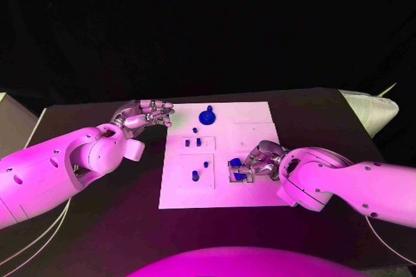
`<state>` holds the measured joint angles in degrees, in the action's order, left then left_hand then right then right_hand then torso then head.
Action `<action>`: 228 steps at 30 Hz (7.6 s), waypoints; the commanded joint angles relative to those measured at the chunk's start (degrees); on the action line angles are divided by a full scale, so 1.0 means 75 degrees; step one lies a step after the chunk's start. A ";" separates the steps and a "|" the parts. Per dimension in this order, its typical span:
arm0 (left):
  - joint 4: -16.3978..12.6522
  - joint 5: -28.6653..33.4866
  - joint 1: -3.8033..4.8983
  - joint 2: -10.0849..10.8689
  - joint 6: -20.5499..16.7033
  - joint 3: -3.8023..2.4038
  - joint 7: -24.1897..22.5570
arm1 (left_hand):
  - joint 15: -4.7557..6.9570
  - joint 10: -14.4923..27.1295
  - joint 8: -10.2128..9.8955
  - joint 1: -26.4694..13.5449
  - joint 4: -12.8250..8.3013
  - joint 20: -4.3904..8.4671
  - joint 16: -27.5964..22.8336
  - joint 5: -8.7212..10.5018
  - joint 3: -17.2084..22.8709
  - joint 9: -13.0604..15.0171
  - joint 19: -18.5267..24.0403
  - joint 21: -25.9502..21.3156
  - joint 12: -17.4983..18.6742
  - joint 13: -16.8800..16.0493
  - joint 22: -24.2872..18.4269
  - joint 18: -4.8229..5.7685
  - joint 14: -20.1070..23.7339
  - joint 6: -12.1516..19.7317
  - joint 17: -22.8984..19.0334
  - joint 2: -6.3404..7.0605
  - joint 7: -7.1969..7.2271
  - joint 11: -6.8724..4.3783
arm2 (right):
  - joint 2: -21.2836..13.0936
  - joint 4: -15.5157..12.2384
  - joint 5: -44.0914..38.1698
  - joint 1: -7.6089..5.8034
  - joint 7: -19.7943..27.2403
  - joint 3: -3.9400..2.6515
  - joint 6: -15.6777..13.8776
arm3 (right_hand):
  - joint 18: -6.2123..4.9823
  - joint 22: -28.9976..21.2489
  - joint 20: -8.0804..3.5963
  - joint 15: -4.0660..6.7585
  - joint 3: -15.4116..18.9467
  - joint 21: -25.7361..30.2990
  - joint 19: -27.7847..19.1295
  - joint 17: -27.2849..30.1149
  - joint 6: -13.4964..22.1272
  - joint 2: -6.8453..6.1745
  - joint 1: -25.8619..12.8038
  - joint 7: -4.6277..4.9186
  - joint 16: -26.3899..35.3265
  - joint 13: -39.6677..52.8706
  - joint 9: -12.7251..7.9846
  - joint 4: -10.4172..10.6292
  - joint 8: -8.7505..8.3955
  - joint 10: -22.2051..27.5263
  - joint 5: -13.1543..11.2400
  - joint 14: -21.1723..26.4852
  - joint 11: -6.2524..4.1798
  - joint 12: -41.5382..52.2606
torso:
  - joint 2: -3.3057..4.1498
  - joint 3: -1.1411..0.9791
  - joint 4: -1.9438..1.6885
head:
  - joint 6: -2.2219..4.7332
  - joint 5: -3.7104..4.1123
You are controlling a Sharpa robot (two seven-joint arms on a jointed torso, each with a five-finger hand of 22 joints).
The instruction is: Assemble the parts on the task board
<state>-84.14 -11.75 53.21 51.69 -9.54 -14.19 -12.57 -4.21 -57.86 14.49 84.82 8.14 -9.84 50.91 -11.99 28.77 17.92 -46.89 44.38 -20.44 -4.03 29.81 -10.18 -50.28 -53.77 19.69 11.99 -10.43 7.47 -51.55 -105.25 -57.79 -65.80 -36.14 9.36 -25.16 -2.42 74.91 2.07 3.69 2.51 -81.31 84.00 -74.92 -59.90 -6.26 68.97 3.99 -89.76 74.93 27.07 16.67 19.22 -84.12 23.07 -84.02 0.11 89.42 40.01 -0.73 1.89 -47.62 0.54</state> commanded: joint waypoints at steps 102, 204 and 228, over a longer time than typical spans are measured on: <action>-0.0077 0.0182 -0.0101 -0.0019 0.0029 -0.0005 -0.0309 | -0.0005 -0.0123 -0.0068 -0.0035 0.0030 0.0010 -0.0032 -0.0041 -0.0035 0.0018 -0.0080 -0.0062 0.0054 -0.0020 -0.0022 -0.0030 -0.0064 -0.0053 0.0027 -0.0030 0.0006 -0.0015 | -0.2163 -0.0166 -0.2727 0.0461 0.0566 0.0026 0.0407 | 0.0147 0.1709 -0.0032 0.0062 0.0149 -0.0267 0.0653 -0.2010 -0.0252 -0.0401 0.0334 -0.0020 -0.0032 0.2009 -0.0257 0.0027 0.0020 -0.0784 -0.1635 -0.0797 -0.0071 0.0077 | -0.0002 0.0002 -0.0001 | 0.0080 0.0611; -0.0164 0.0195 -0.0103 0.0042 0.0079 -0.0005 -0.0201 | 0.0000 -0.0140 -0.0097 -0.0030 0.0050 0.0013 -0.0040 -0.0048 -0.0031 0.0030 -0.0107 -0.0099 0.0098 -0.0024 -0.0041 -0.0032 -0.0066 -0.0078 0.0045 -0.0055 0.0014 -0.0021 | -0.0518 -0.0165 -0.1282 0.0439 0.0001 0.0045 -0.0545 | 0.0226 0.1878 -0.0070 0.0086 -0.2639 -0.0650 0.0725 -0.2010 -0.0340 -0.1003 0.0422 -0.0045 -0.0032 0.2009 -0.0423 -0.0008 0.0026 -0.0784 0.0023 -0.0797 -0.0100 0.0077 | -0.0007 -0.0005 0.0009 | -0.0076 0.0482; -0.0161 0.0201 -0.0103 0.0076 0.0104 -0.0005 -0.0161 | -0.0008 -0.0134 -0.0108 -0.0066 0.0084 0.0008 -0.0045 -0.0048 -0.0039 0.0032 -0.0107 -0.0119 0.0116 -0.0022 -0.0052 -0.0028 -0.0061 -0.0081 0.0049 -0.0063 0.0012 -0.0014 | -0.0546 -0.0213 -0.1268 0.0444 -0.0045 0.0045 -0.0335 | 0.0245 0.1907 -0.0063 0.0088 -0.2430 -0.0750 0.0741 -0.2010 -0.0360 -0.0725 -0.0069 -0.0061 -0.0032 0.2009 -0.0404 0.0009 0.0069 -0.0784 -0.0060 -0.0797 -0.0110 0.0077 | -0.0004 -0.0004 0.0007 | -0.0113 0.0461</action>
<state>-85.19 -10.59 52.43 52.30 -9.54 -14.19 -13.59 -4.21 -58.47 14.06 84.52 8.46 -9.84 50.91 -11.99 28.46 18.11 -47.30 43.72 -19.96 -4.14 29.50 -10.18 -50.28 -53.97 19.99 11.69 -10.23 7.27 -55.58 -106.68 -67.29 -62.54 -36.20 9.68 -28.98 -1.27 74.93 2.07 4.11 -16.12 -86.69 84.00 -74.91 -62.73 -11.67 68.82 3.58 -89.75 74.92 23.98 16.68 19.54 -84.13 22.50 -84.02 -0.31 89.88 39.96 -0.75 1.92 -48.41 4.02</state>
